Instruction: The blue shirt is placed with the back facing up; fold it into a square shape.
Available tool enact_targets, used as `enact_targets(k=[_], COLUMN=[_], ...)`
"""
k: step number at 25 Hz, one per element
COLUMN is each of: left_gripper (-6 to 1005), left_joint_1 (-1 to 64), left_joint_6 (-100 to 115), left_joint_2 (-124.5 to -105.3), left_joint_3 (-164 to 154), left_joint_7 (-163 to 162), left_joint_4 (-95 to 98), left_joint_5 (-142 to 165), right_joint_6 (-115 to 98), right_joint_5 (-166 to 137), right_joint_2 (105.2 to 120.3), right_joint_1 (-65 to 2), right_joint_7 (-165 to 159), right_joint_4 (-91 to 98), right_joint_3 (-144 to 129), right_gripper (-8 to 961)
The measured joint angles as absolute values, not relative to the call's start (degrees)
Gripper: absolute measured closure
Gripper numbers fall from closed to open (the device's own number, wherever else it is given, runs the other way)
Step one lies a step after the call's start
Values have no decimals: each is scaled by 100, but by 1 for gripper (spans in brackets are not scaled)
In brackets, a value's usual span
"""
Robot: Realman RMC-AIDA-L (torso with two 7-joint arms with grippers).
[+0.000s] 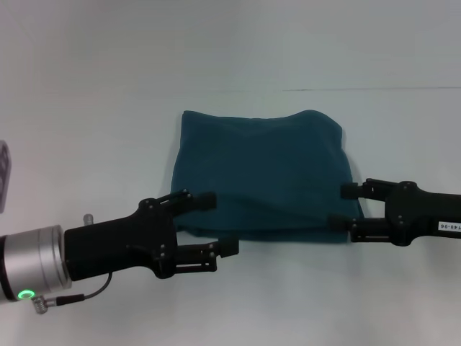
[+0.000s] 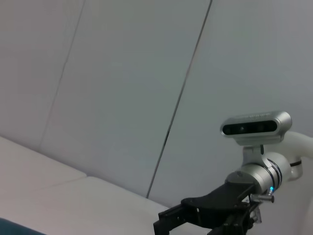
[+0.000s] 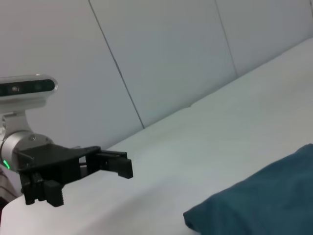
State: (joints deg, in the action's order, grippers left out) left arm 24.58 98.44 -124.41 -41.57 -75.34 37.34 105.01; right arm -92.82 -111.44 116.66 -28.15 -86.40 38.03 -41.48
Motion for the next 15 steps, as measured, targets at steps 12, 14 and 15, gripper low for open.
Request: enact_targets(k=[12,14,15], left_gripper=[71,71,71], left_joint_1=[2498,2504,2510], left_joint_6=[9845,9844,9844], left_joint_2=[-12436,-12435,-12432], left_joint_3=[-4166,-4166,-4166], left_joint_7=[-7688,-7689,-7690], left_joint_4=[3731,3724,3722], left_joint_5=[10775,10791,10801], right_joint_6=[-9350,-9352,-9352], right_joint_5=[-11382,-11382,-11383], right_joint_2=[11657,11656,11656], right_joint_1=[-2906,-2911,-2914], right_joint_7=[-8851,-8858,-8861], right_joint_4=[3806,3806,3806], right_joint_3=[-4195,-4200,-4202], right_gripper=[44,44,43])
